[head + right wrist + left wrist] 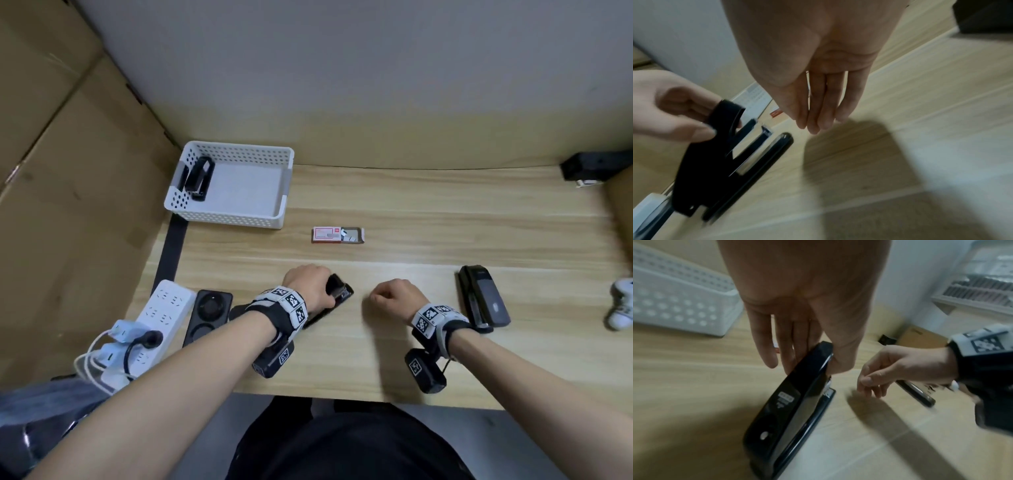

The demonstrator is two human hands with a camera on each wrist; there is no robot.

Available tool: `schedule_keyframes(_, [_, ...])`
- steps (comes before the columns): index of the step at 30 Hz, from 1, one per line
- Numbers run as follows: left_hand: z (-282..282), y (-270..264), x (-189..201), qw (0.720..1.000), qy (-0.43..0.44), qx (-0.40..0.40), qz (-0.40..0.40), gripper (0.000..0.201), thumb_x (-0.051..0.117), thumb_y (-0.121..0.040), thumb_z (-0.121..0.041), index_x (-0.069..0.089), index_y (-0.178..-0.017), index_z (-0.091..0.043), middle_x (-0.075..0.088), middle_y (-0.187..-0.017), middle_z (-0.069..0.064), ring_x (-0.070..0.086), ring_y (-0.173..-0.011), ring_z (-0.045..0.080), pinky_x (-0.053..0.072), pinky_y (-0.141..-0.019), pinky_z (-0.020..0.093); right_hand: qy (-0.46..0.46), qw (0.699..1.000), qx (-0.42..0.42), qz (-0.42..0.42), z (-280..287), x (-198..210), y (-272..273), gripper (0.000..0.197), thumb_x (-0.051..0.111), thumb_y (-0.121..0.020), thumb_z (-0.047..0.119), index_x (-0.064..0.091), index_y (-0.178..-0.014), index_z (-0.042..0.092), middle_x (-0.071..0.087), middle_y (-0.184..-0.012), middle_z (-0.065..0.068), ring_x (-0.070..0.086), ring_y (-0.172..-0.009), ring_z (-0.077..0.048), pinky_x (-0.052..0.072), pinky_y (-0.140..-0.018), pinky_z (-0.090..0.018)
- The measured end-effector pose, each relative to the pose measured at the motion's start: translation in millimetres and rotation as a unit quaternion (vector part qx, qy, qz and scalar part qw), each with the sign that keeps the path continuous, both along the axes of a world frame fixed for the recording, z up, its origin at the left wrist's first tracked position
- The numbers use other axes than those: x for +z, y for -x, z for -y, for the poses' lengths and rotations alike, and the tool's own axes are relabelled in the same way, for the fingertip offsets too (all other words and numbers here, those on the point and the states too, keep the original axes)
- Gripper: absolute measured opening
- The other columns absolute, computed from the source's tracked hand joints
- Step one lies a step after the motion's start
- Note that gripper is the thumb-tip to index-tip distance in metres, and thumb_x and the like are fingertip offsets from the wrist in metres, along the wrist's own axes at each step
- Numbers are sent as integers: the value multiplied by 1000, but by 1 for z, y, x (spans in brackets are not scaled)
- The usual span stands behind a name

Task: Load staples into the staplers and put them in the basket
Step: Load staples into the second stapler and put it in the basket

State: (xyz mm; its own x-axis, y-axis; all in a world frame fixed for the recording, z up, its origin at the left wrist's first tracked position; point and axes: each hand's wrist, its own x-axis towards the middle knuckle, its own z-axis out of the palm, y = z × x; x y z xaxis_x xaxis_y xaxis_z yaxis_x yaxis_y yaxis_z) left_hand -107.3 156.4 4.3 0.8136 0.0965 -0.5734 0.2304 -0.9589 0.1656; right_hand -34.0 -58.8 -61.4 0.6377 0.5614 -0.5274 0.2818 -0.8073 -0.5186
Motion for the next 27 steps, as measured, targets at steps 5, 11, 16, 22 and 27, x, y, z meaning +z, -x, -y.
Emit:
schedule_keyframes(5, [7,-15,17,979,-42,-200,6,14,63,-80,-25,66,-93,-19,68,-94,4,63,-89,31,37,-62,30,15,998,-57,2,18,-2,-8,15,60,-89,31,74,-92,26,73,-93,4,64,-89,-18,47,-78,-28])
schedule_keyframes(11, [1,-24,22,929,-55,-365,33,28,61,-82,-8,66,-106,-21,62,-105,1,57,-103,29,42,-65,34,11,996,-83,-3,20,-3,0,16,60,-90,31,74,-94,24,72,-95,3,62,-87,-15,45,-77,-27])
schedule_keyframes(16, [-17,-16,15,922,4,-382,56,42,58,-80,-1,66,-114,-25,59,-111,-2,50,-110,24,42,-69,35,13,996,-88,-7,11,-5,9,17,59,-91,29,74,-95,22,72,-95,1,60,-85,-15,40,-72,-25])
schedule_keyframes(22, [-49,10,4,976,79,-164,123,52,55,-86,-8,53,-135,-26,45,-138,-6,40,-127,18,45,-93,34,9,997,-67,-23,-19,2,14,20,55,-93,33,73,-95,24,69,-89,3,60,-84,-16,42,-72,-26])
schedule_keyframes(27, [-84,31,-1,995,56,-32,77,47,51,-91,-15,52,-137,-25,49,-134,-4,45,-127,19,45,-100,38,-16,998,-63,-2,-66,24,15,35,50,-86,57,69,-98,30,66,-87,10,61,-85,-16,49,-75,-31])
